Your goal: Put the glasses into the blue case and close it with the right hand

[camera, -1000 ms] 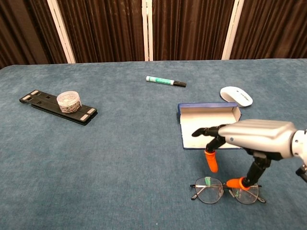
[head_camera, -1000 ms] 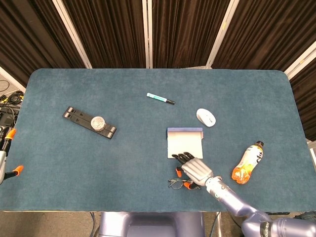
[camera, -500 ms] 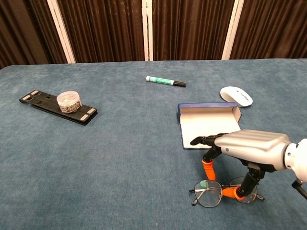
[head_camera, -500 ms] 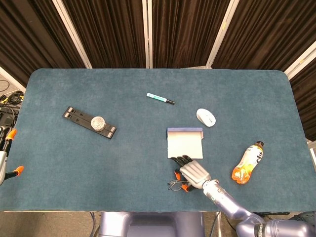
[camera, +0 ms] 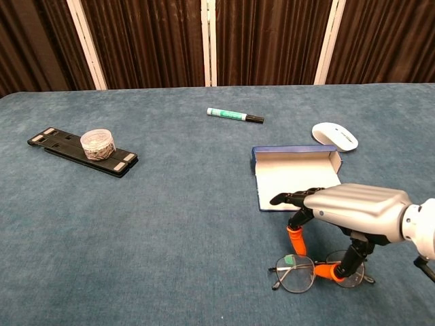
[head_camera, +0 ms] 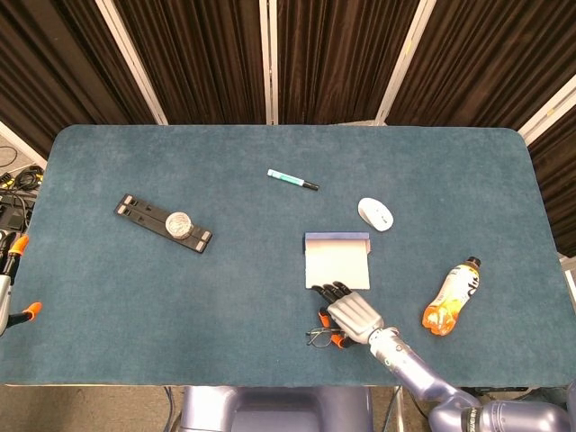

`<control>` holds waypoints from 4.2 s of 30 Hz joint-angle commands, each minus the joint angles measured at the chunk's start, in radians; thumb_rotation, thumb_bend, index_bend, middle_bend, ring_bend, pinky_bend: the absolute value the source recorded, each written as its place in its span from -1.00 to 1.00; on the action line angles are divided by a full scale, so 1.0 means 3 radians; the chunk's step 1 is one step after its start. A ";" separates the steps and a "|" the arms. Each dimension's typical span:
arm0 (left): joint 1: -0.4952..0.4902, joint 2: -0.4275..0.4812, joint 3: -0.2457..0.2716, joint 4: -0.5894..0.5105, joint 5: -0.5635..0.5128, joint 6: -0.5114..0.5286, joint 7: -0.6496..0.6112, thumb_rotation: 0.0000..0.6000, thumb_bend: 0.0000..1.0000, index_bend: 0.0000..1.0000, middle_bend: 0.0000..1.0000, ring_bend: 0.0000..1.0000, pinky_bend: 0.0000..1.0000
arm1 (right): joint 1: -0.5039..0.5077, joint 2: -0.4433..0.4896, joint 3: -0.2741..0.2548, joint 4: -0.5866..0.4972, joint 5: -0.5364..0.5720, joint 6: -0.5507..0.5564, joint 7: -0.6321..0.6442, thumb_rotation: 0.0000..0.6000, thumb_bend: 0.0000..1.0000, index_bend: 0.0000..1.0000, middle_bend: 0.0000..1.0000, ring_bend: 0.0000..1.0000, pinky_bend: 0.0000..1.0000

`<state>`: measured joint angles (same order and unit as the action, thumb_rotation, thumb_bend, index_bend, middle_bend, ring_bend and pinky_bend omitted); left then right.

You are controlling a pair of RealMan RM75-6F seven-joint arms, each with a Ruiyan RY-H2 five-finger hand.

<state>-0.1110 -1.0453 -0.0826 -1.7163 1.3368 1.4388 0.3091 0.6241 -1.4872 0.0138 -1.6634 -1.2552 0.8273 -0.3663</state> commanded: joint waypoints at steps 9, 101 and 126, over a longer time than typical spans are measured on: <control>-0.0003 0.0001 0.0009 -0.0005 -0.0010 -0.0003 0.0008 1.00 -1.00 -1.00 -1.00 -1.00 -1.00 | 0.0017 0.0058 -0.0044 -0.0018 -0.0004 0.0006 0.0012 1.00 -0.46 0.03 -1.00 -1.00 -1.00; -0.0150 -0.0115 -0.0085 0.0136 -0.0462 -0.0201 0.0157 1.00 -1.00 -1.00 -1.00 -1.00 -1.00 | 0.0681 -0.0698 0.0727 0.1857 0.0808 -0.0176 0.0365 1.00 -0.25 0.30 -1.00 -1.00 -1.00; -0.0170 -0.0114 -0.0066 0.0137 -0.0478 -0.0223 0.0159 1.00 -1.00 -1.00 -1.00 -1.00 -1.00 | 0.0565 -0.0636 0.0689 0.1564 0.0425 0.0334 0.0423 1.00 -0.80 -0.62 -1.00 -1.00 -1.00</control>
<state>-0.1621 -1.0796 -0.1024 -1.6751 1.1933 1.3720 0.3567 0.7974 -1.6862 0.2272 -1.1840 -1.1181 0.9258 -0.2429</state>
